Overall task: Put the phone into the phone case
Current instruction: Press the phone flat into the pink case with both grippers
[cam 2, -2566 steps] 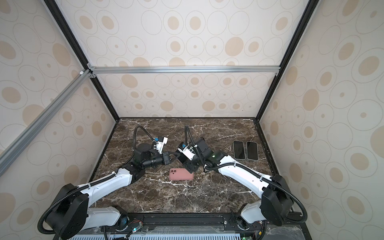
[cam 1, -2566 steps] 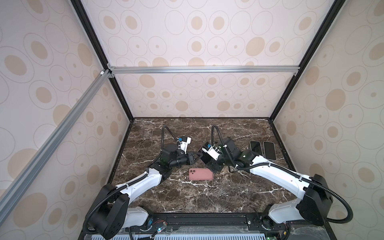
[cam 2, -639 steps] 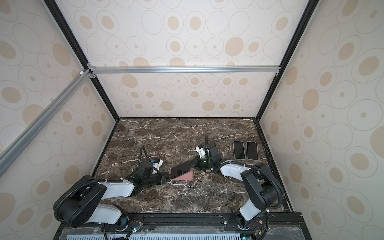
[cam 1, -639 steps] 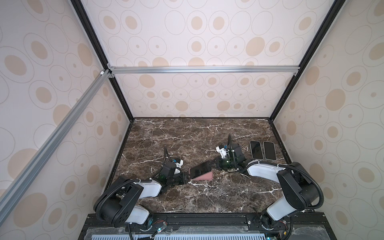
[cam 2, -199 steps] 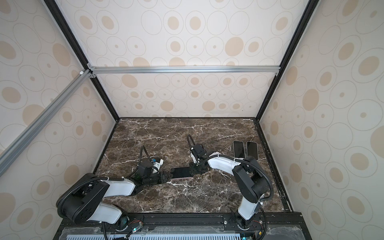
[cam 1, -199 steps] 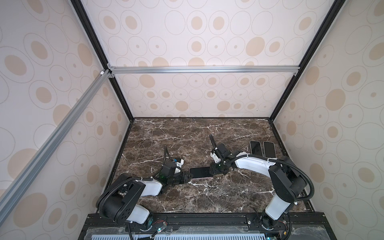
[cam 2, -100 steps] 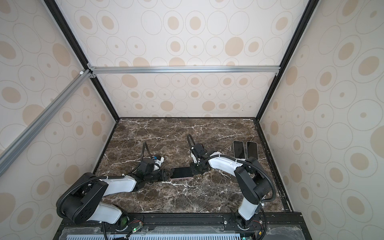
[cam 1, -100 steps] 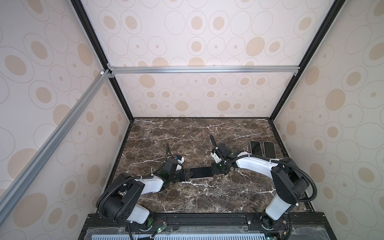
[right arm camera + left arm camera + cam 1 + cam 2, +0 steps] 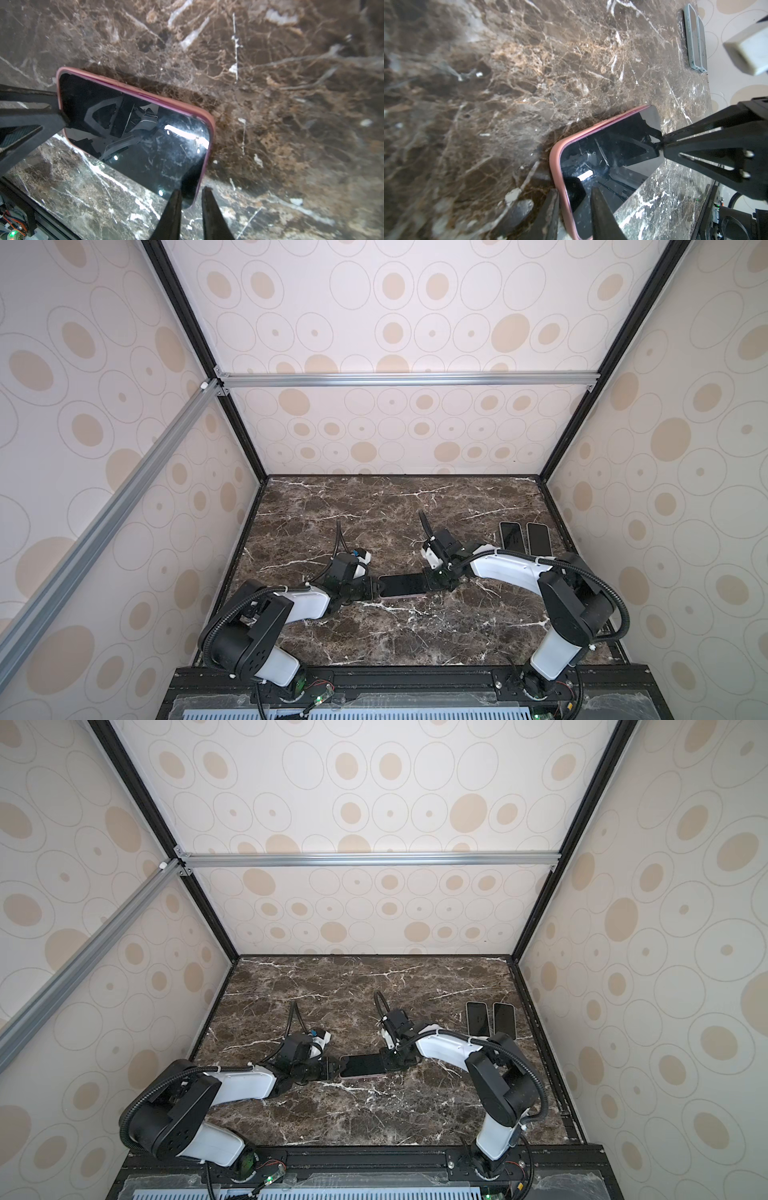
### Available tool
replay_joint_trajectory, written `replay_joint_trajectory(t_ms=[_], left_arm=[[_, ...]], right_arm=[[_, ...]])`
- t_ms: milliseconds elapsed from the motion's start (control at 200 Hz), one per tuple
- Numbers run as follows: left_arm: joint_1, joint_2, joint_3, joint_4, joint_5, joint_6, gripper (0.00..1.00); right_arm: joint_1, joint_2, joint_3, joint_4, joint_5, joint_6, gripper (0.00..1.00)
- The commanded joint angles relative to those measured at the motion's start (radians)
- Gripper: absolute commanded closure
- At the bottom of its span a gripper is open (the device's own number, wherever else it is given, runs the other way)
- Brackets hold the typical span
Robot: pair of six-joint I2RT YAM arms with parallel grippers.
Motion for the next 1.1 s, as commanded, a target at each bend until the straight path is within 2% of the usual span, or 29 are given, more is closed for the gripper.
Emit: replay_joint_trajectory(t_ms=[0,315,345,565,880,1095], left_arm=[[-0.001,0.022,0.007,-0.047,0.003,0.022,0.72],[0.001,0.033,0.001,-0.037,0.014,0.017,0.72],[-0.001,0.033,-0.001,-0.033,0.043,0.017,0.72],[-0.001,0.037,-0.014,-0.002,0.065,0.0,0.73],[-0.001,0.026,-0.016,0.001,0.052,-0.021,0.73],[-0.001,0.027,-0.013,-0.005,0.052,-0.021,0.74]], right_arm=[[0.008,0.028,-0.013,-0.005,-0.02,0.007,0.81],[0.008,0.072,-0.008,0.029,-0.078,0.009,0.83],[0.008,0.075,-0.008,0.034,-0.086,0.008,0.83],[0.008,0.092,-0.014,0.059,-0.139,-0.002,0.84],[0.015,0.114,0.001,-0.017,-0.05,-0.025,0.82],[0.027,0.138,0.004,-0.021,-0.07,-0.032,0.91]])
